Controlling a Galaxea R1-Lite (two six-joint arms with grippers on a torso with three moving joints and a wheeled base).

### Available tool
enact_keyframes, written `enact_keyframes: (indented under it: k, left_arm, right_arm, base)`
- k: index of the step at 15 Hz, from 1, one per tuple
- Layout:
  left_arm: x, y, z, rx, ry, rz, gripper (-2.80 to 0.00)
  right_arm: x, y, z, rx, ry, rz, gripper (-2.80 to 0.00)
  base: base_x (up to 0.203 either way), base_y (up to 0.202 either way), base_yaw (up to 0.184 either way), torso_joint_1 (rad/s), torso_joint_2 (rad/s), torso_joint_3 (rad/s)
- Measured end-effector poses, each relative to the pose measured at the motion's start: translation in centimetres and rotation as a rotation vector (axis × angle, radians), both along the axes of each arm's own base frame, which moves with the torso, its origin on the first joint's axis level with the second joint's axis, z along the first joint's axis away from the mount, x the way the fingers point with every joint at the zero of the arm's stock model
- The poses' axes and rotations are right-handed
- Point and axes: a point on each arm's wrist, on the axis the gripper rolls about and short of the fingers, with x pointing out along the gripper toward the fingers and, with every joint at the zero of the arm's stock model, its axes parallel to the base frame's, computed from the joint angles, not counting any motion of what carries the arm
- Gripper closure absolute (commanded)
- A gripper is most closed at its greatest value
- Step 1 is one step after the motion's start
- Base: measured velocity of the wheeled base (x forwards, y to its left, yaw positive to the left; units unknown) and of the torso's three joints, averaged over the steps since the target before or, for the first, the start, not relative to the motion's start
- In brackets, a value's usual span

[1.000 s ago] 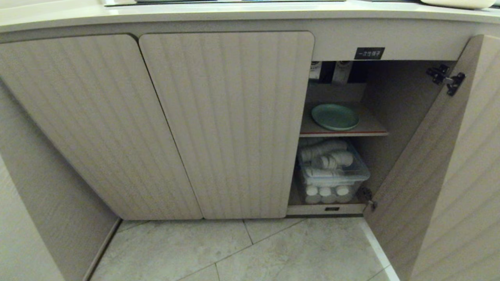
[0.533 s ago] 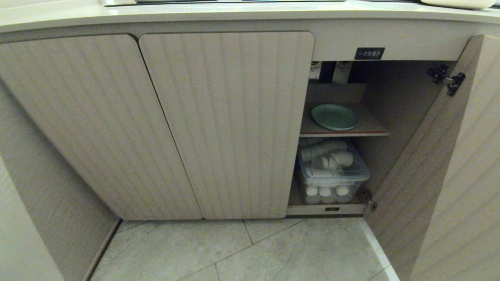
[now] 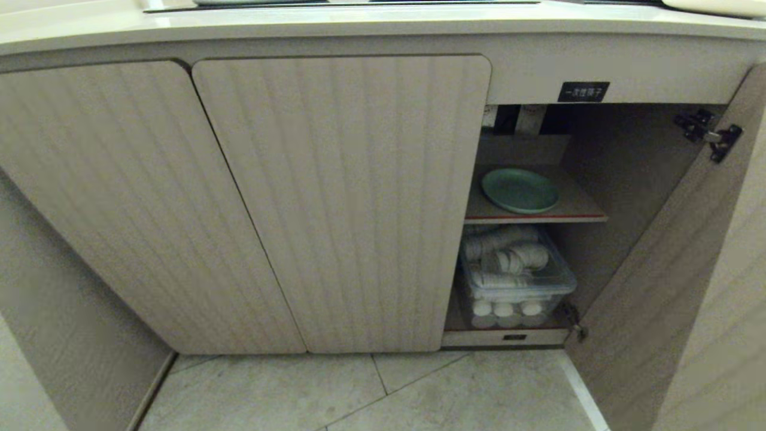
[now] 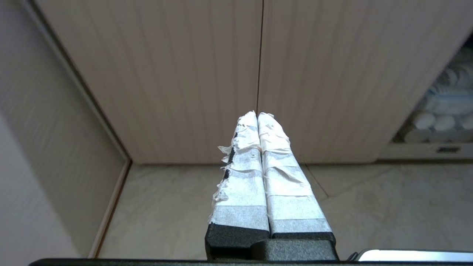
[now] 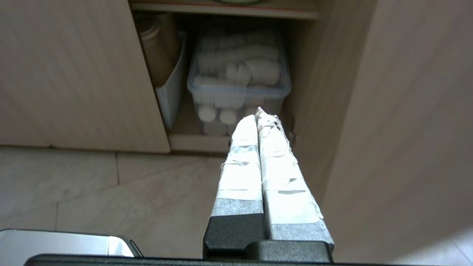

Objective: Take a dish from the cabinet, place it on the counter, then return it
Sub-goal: Take the plate from the cabinet

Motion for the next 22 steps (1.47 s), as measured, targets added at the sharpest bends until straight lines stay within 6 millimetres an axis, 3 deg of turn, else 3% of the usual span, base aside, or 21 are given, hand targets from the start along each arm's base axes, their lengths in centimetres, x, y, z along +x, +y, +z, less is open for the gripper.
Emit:
enact_keyframes:
  k: [16,22]
  left_arm:
    - [0.00,0.00,0.00,0.000,0.000,0.001,0.00]
    - [0.00,0.00,0.00,0.000,0.000,0.001,0.00]
  right_arm:
    - [0.00,0.00,-0.01,0.000,0.001,0.000,0.00]
    - [0.00,0.00,0.00,0.000,0.000,0.000,0.00]
  base:
    - [0.194,0.000,0.001,0.003,0.00,0.002]
    - [0.000,0.000,0.000,0.000,0.00,0.000]
